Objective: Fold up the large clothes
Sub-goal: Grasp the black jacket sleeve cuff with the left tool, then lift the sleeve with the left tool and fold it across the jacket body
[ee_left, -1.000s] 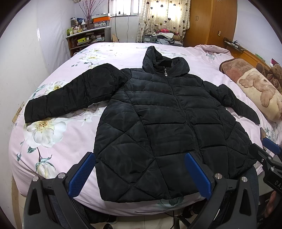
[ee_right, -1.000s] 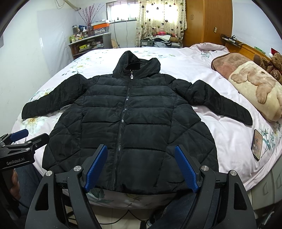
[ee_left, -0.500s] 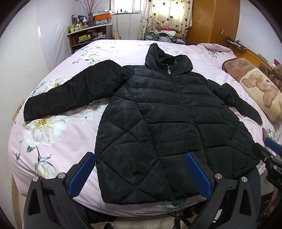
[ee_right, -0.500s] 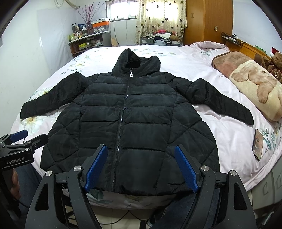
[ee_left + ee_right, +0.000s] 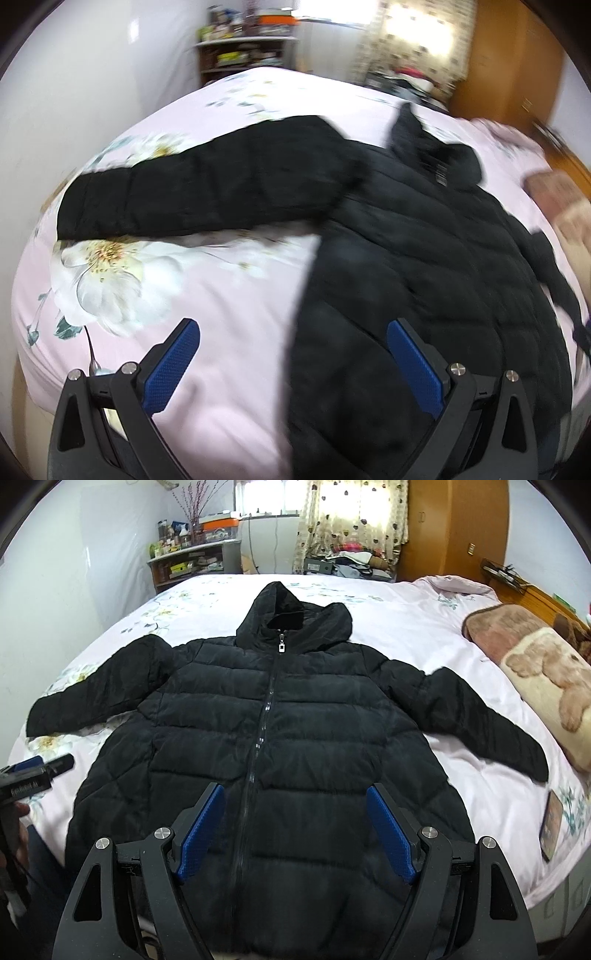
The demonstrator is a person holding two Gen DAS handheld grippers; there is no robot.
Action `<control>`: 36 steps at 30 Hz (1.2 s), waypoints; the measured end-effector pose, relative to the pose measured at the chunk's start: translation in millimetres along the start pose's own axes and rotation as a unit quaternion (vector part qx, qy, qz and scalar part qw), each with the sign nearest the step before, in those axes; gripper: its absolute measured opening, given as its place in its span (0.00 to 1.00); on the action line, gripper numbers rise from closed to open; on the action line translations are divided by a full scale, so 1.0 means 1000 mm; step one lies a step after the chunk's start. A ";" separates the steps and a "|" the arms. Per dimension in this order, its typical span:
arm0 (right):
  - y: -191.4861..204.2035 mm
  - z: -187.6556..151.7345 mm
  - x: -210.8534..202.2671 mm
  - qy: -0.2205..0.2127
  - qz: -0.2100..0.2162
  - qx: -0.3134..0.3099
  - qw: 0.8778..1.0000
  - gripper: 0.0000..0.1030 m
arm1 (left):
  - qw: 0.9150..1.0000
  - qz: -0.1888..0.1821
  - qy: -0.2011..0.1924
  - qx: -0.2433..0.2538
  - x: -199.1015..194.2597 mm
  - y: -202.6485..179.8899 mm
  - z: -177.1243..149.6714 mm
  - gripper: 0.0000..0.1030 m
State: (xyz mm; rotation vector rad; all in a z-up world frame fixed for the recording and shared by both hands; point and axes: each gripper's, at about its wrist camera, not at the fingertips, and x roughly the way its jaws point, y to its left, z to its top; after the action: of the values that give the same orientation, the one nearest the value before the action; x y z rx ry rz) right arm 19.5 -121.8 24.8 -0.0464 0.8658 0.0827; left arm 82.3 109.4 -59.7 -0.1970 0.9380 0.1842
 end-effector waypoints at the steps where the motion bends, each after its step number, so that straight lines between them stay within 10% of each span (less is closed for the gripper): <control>1: 0.001 0.004 0.007 0.001 0.001 -0.002 1.000 0.76 | 1.000 0.007 0.000 -0.010 0.007 0.009 0.005 1.00; 17: 0.029 0.059 0.116 0.037 -0.006 -0.039 0.999 0.76 | 0.976 0.125 -0.013 -0.179 0.092 0.175 0.050 0.99; 25: 0.036 0.066 0.142 0.047 -0.008 -0.050 0.998 0.76 | 0.970 0.133 -0.051 -0.195 0.106 0.183 0.058 0.98; 31: 0.031 0.063 0.140 0.050 -0.013 -0.048 0.998 0.76 | 0.980 0.119 -0.051 -0.149 0.099 0.181 0.074 0.22; 36: 0.022 0.056 0.129 0.050 -0.017 -0.042 0.998 0.76 | 0.985 0.092 -0.063 -0.128 0.076 0.176 0.090 0.13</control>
State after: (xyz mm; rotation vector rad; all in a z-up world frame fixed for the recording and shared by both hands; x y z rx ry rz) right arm 142.8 -88.6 -37.7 -0.1447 0.9600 0.0855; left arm 153.8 306.8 -84.8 -0.3314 0.8053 0.4846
